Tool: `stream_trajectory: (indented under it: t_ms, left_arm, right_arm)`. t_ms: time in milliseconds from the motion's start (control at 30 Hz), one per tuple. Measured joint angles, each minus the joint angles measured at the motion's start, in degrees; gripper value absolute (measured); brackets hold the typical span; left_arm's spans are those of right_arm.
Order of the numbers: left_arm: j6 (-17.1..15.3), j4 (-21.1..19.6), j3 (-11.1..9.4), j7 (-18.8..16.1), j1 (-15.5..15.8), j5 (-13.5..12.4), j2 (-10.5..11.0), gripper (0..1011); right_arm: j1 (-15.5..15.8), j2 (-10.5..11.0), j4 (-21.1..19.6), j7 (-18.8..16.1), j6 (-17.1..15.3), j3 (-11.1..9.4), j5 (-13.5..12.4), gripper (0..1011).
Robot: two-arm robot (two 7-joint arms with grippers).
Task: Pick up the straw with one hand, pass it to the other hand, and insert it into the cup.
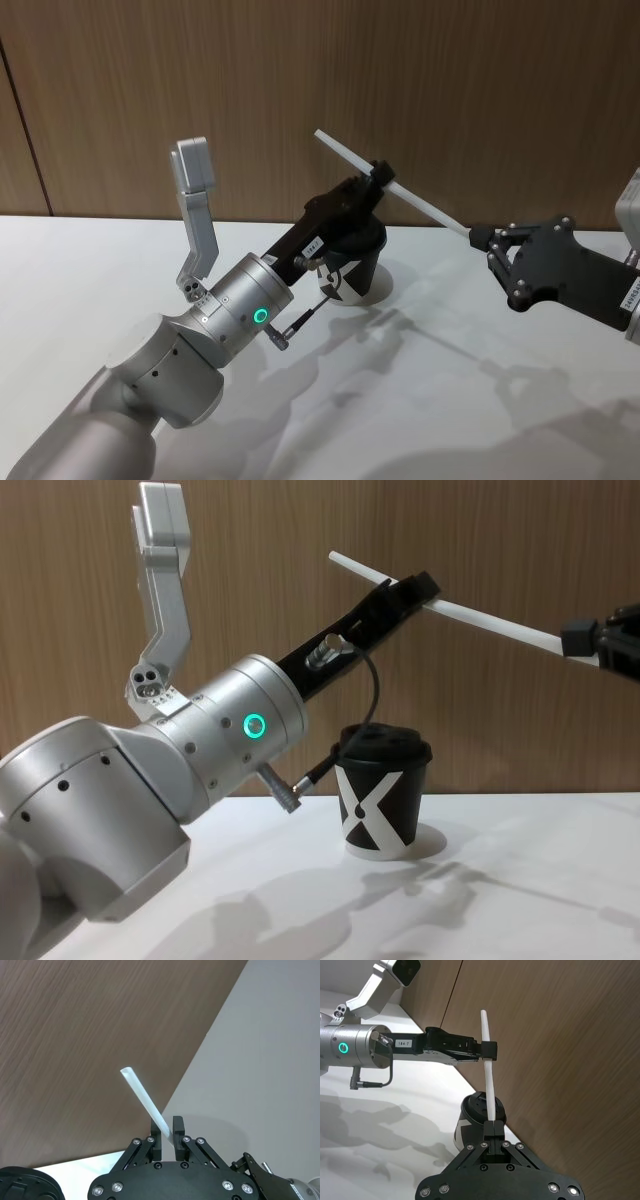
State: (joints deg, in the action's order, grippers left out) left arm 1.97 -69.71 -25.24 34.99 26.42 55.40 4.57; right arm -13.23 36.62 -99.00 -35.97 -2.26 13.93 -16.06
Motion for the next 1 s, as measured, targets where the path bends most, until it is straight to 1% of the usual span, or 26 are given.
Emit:
stream_trajectory:
  t_ms: [167, 233, 267, 300, 333, 367, 400, 433, 500, 533, 600, 700, 733, 800, 833, 900, 933, 1000]
  left_arm:
    - [0.02, 0.03, 0.00, 0.00, 0.02, 0.00, -0.02, 112]
    - [0.04, 0.05, 0.00, -0.01, 0.02, 0.00, -0.03, 104]
    - [0.04, 0.05, 0.00, -0.01, 0.02, 0.00, -0.02, 86]
    - [0.05, 0.05, 0.00, -0.01, 0.02, 0.00, -0.03, 52]
    - [0.05, 0.06, 0.00, -0.01, 0.03, 0.00, -0.02, 52]
    - [0.05, 0.05, 0.00, -0.01, 0.03, 0.00, -0.03, 16]
    - [0.05, 0.06, 0.00, -0.01, 0.02, 0.00, -0.03, 10]
    - [0.05, 0.06, 0.00, -0.01, 0.02, 0.00, -0.03, 6]
    - [0.05, 0.06, 0.00, -0.01, 0.03, 0.00, -0.03, 7]
    - [0.05, 0.06, 0.00, -0.01, 0.02, 0.00, -0.03, 7]
    - [0.05, 0.05, 0.00, -0.01, 0.02, 0.00, -0.03, 7]
    - [0.05, 0.05, 0.00, -0.01, 0.03, 0.00, -0.03, 7]
    - [0.05, 0.05, 0.00, -0.01, 0.03, 0.00, -0.03, 7]
    - [0.05, 0.04, 0.00, -0.01, 0.03, 0.00, -0.02, 7]
    - [0.05, 0.04, 0.00, -0.01, 0.03, 0.00, -0.02, 6]
    - [0.06, -0.05, -0.07, -0.13, 0.03, -0.05, 0.07, 6]
    - [0.06, -0.11, -0.10, -0.24, 0.04, -0.11, 0.12, 6]
    - [0.06, -0.45, -0.25, -0.77, 0.08, -0.44, 0.34, 7]
  right_arm:
    - [0.00, 0.00, 0.00, 0.00, 0.01, 0.00, 0.00, 11]
    - [0.00, 0.00, 0.00, 0.00, 0.01, 0.00, -0.01, 61]
    - [0.00, 0.00, 0.00, 0.00, 0.01, 0.00, 0.00, 94]
    - [0.00, 0.00, 0.00, 0.00, 0.01, 0.00, -0.01, 104]
    - [0.00, 0.00, 0.00, 0.00, 0.01, 0.00, 0.00, 146]
    - [0.00, 0.00, -0.01, 0.00, 0.01, 0.00, -0.01, 181]
    - [0.00, 0.00, 0.00, 0.00, 0.01, 0.00, 0.00, 181]
    - [0.00, 0.00, -0.01, 0.00, 0.01, 0.00, 0.00, 222]
    - [0.00, 0.00, -0.01, 0.00, 0.01, 0.00, -0.01, 297]
    - [0.00, 0.00, 0.00, 0.00, 0.01, 0.00, -0.01, 313]
    - [0.00, 0.00, 0.00, 0.00, 0.00, 0.00, -0.01, 395]
    - [0.00, 0.00, 0.00, 0.00, 0.00, 0.00, -0.01, 454]
    - [0.00, 0.00, 0.00, 0.00, 0.00, 0.00, -0.01, 513]
    - [0.00, 0.00, -0.01, 0.00, 0.00, 0.00, -0.01, 568]
    - [0.00, 0.00, -0.01, 0.00, 0.00, 0.00, -0.01, 614]
    - [0.00, 0.00, 0.00, 0.00, 0.00, 0.00, -0.01, 654]
    - [0.00, 0.00, 0.00, 0.00, 0.00, 0.00, -0.01, 710]
    - [0.00, 0.00, 0.00, 0.00, 0.00, 0.00, -0.01, 751]
